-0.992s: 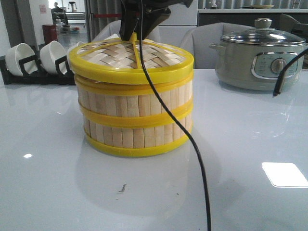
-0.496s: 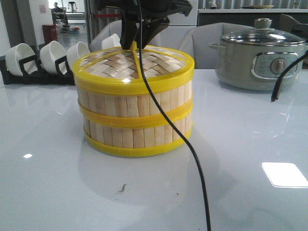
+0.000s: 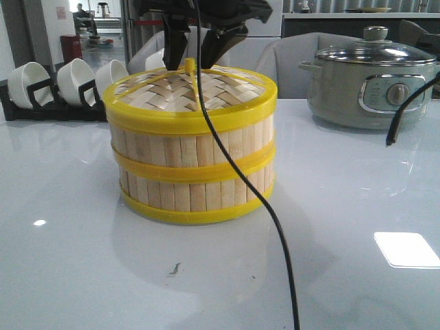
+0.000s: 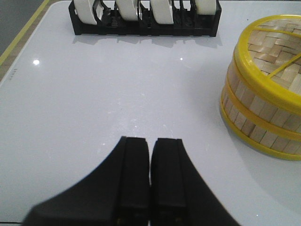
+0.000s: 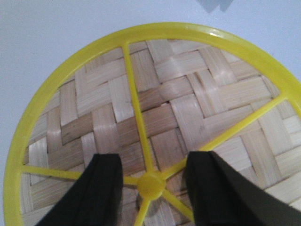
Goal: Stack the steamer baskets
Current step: 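Lower the lid onto the top basket and open the right gripper, then raise the right gripper away from the lidded stack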
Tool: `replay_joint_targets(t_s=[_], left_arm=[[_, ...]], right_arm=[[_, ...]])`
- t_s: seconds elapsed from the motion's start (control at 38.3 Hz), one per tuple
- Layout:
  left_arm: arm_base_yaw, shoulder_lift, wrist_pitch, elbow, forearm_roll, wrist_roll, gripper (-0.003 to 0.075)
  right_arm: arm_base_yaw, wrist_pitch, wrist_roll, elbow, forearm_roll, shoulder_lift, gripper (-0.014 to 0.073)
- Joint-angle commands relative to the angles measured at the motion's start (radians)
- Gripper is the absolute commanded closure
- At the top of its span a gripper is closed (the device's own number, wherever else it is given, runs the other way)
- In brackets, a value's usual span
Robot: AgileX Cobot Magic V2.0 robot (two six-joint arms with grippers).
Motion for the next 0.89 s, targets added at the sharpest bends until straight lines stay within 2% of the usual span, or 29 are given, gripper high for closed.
replay_joint_targets(t_s=[0.0, 0.21, 0.39, 0.63, 0.86], left_arm=[[0.004, 0.004, -0.075, -0.027, 0.007, -0.009, 0.0634], [0.004, 0.004, -0.075, -0.027, 0.007, -0.009, 0.0634], [0.004, 0.004, -0.075, -0.027, 0.007, -0.009, 0.0634], [0.004, 0.004, -0.075, -0.027, 0.007, -0.009, 0.0634], [0.004, 0.004, -0.075, -0.027, 0.007, -0.009, 0.0634]], right_arm=[[-0.001, -0.060, -0.006, -0.036, -0.021, -0.078, 0.0125], [-0.036, -0.081, -0.006, -0.019, -0.038, -0.161, 0.0162], [-0.097, -0.128, -0.006, 0.089, -0.072, -0.302, 0.0184], [-0.233, -0.233, -0.006, 0.348, -0.072, -0.544, 0.0184], [-0.391, -0.388, -0.006, 0.688, -0.072, -0.808, 0.0184]])
